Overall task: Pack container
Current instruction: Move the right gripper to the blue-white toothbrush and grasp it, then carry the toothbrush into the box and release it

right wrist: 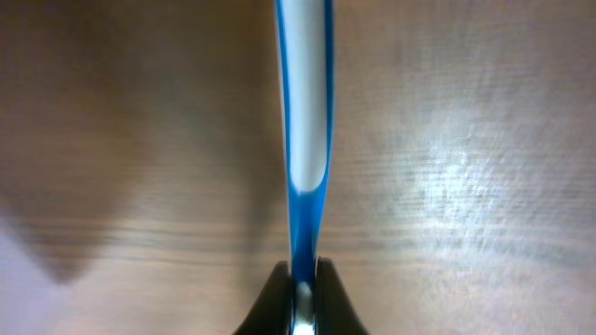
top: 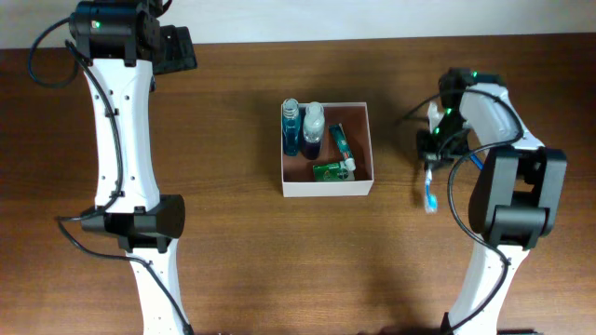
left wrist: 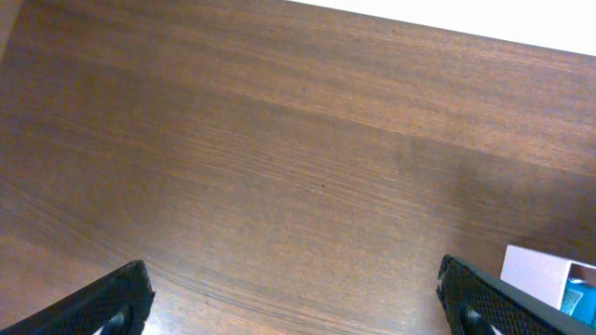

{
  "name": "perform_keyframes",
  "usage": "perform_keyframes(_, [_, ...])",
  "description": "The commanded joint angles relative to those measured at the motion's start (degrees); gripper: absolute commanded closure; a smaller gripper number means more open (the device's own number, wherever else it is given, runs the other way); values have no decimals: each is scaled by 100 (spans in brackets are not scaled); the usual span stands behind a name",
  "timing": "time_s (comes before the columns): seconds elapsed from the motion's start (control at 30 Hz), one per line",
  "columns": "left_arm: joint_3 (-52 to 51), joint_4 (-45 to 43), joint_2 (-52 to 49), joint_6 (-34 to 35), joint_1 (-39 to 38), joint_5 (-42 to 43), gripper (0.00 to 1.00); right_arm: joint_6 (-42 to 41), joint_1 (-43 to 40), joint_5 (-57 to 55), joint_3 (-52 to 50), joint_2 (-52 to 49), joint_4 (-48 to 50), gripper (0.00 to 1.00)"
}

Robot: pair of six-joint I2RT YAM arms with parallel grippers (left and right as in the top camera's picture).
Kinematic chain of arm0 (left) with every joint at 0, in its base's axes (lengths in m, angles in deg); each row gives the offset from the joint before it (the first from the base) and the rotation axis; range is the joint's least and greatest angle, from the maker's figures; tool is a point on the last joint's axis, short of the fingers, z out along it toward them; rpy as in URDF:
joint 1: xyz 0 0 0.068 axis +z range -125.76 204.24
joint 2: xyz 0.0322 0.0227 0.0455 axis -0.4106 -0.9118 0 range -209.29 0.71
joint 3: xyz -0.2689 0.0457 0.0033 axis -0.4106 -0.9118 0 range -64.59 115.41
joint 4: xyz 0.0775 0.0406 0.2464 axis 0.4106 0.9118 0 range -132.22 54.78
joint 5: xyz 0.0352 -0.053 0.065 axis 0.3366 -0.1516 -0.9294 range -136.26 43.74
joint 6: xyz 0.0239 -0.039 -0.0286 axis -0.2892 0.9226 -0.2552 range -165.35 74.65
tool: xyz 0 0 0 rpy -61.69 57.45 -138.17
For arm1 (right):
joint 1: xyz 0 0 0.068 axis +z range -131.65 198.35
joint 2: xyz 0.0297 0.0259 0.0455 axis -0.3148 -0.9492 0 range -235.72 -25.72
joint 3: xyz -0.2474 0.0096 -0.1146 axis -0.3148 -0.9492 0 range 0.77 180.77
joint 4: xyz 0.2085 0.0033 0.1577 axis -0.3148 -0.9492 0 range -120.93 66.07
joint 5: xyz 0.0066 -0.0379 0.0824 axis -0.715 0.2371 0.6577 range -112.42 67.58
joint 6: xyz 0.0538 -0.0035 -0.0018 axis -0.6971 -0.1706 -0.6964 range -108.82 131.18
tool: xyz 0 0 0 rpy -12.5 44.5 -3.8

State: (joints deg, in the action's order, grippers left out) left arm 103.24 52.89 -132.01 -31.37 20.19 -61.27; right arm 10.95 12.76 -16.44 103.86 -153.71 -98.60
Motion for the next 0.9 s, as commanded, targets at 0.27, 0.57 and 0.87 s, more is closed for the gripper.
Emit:
perform_keyframes(0.27, [-13,11,107,33,20,4,1,-66,529,2188,3268,33,-2068,96])
perform_keyframes(0.57, [-13,11,107,33,20,2,1,-619,1639,1379,3167,13,-1670,96])
perform_keyframes(0.87, [-13,11,107,33,20,2,1,-1126,1836,1169,2651,11,-1252,67])
